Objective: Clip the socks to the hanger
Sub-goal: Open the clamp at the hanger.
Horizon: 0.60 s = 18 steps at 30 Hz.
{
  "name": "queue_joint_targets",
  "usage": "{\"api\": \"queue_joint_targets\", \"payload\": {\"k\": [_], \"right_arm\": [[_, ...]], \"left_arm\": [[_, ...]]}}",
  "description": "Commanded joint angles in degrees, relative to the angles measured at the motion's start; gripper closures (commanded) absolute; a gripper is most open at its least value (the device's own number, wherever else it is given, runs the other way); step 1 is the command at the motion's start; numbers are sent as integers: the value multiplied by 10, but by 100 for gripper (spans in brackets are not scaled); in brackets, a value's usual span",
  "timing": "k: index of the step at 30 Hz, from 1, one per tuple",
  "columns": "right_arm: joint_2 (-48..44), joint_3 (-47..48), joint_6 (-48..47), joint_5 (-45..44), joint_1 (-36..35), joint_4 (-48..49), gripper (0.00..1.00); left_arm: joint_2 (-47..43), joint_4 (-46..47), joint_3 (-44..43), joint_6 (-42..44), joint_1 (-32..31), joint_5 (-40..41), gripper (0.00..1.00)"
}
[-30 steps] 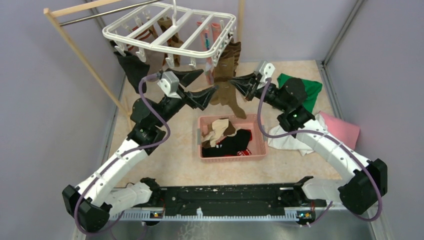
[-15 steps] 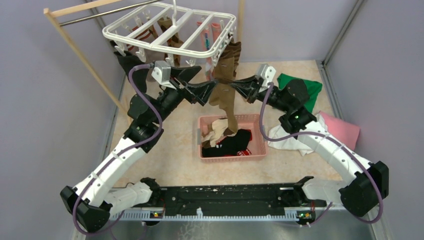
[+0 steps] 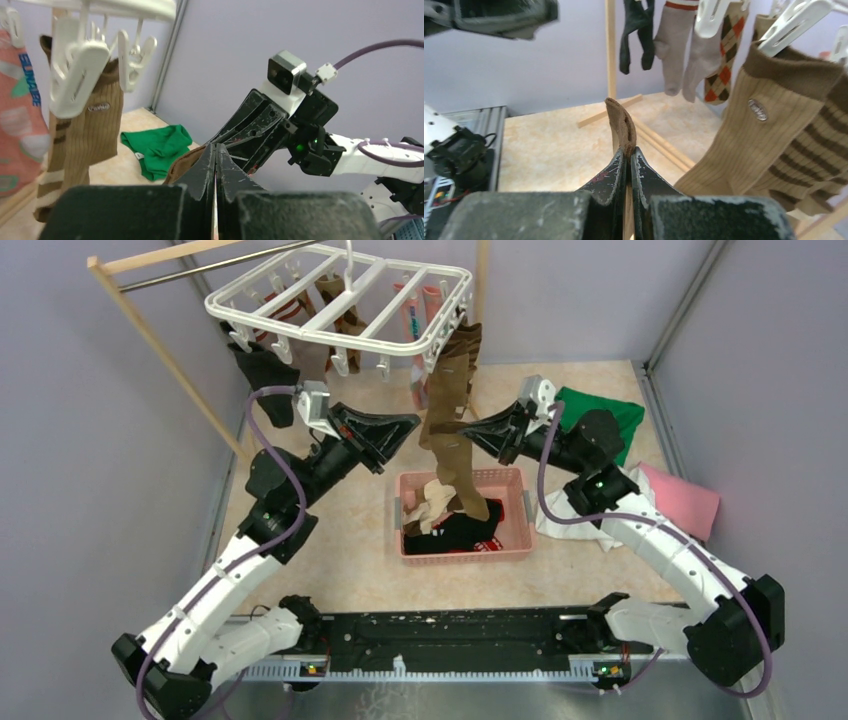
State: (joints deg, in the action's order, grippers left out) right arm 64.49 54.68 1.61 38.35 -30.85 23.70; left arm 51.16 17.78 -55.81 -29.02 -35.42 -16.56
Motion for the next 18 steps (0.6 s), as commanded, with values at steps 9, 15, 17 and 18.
{"api": "queue_joint_targets", "payload": {"k": [9,15,17,18], "right_arm": [[12,-20,140,104,-53,164,100],[54,11,121,83,-102,156,100],[68,22,116,75,-110,146,100],[74,26,115,70,-112,135,100]], "left_arm": [[47,113,101,-83,-12,65,100],[86,154,98,-105,-18,65,100],[97,162,95,-110,-21,53,100],[100,163,93,-110,-22,49,100]]}}
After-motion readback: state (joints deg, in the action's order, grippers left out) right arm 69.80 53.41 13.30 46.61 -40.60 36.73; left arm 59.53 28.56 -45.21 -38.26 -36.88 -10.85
